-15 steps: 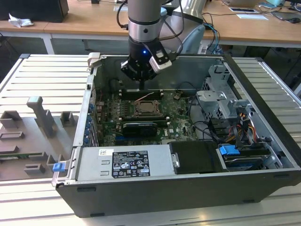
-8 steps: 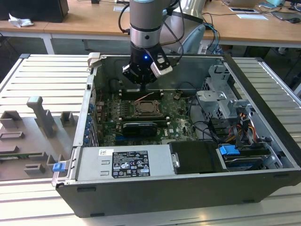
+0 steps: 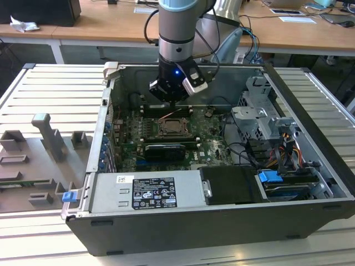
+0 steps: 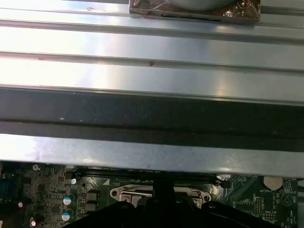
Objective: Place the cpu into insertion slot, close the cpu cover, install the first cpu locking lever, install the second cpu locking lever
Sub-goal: 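Install the first cpu locking lever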
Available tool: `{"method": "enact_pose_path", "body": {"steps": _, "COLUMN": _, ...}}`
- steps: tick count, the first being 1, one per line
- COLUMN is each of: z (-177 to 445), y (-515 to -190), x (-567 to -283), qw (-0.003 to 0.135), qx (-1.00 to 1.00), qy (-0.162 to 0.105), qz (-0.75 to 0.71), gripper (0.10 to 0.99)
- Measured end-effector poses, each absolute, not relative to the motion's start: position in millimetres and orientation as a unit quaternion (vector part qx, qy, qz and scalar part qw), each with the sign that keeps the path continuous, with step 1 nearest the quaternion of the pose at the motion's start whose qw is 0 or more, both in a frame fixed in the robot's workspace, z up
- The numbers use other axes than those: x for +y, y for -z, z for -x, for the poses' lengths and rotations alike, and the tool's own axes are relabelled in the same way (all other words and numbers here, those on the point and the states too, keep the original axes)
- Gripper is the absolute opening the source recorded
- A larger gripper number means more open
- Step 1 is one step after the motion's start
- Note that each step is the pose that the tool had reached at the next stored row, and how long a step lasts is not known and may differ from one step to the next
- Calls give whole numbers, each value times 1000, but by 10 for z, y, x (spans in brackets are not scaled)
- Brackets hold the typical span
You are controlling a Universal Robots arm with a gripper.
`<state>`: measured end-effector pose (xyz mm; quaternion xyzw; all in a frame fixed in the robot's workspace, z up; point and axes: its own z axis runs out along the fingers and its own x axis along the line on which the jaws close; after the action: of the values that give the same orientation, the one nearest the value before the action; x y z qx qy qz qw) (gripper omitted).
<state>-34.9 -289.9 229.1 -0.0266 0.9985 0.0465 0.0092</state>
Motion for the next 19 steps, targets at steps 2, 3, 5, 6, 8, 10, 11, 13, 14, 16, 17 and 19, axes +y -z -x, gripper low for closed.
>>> {"method": "enact_pose_path", "body": {"steps": 2, "z": 321, "y": -2281, "x": -2898, "qw": 9, "qx": 999, "qy": -47, "qz": 27, "gripper": 106}}
{"method": "enact_pose_path", "body": {"steps": 3, "z": 313, "y": -2277, "x": -2899, "qw": 9, "qx": 998, "qy": -47, "qz": 27, "gripper": 106}}
{"method": "enact_pose_path", "body": {"steps": 5, "z": 302, "y": -2273, "x": -2899, "qw": 9, "qx": 998, "qy": -48, "qz": 27, "gripper": 106}}
{"method": "enact_pose_path", "body": {"steps": 6, "z": 297, "y": -2270, "x": -2899, "qw": 9, "qx": 998, "qy": -49, "qz": 27, "gripper": 106}}
{"method": "enact_pose_path", "body": {"steps": 8, "z": 283, "y": -2261, "x": -2898, "qw": 9, "qx": 998, "qy": -51, "qz": 27, "gripper": 106}}
{"method": "enact_pose_path", "body": {"steps": 10, "z": 268, "y": -2249, "x": -2898, "qw": 9, "qx": 998, "qy": -52, "qz": 27, "gripper": 106}}
{"method": "enact_pose_path", "body": {"steps": 11, "z": 263, "y": -2243, "x": -2898, "qw": 9, "qx": 998, "qy": -52, "qz": 27, "gripper": 106}}
{"method": "enact_pose_path", "body": {"steps": 13, "z": 253, "y": -2230, "x": -2897, "qw": 9, "qx": 998, "qy": -53, "qz": 27, "gripper": 106}}
{"method": "enact_pose_path", "body": {"steps": 14, "z": 244, "y": -2218, "x": -2897, "qw": 9, "qx": 998, "qy": -53, "qz": 27, "gripper": 106}}
{"method": "enact_pose_path", "body": {"steps": 16, "z": 206, "y": -2168, "x": -2896, "qw": 9, "qx": 998, "qy": -53, "qz": 27, "gripper": 106}}
{"method": "enact_pose_path", "body": {"steps": 17, "z": 192, "y": -2150, "x": -2896, "qw": 9, "qx": 998, "qy": -53, "qz": 27, "gripper": 106}}
{"method": "enact_pose_path", "body": {"steps": 19, "z": 185, "y": -2113, "x": -2896, "qw": 9, "qx": 998, "qy": -53, "qz": 27, "gripper": 106}}
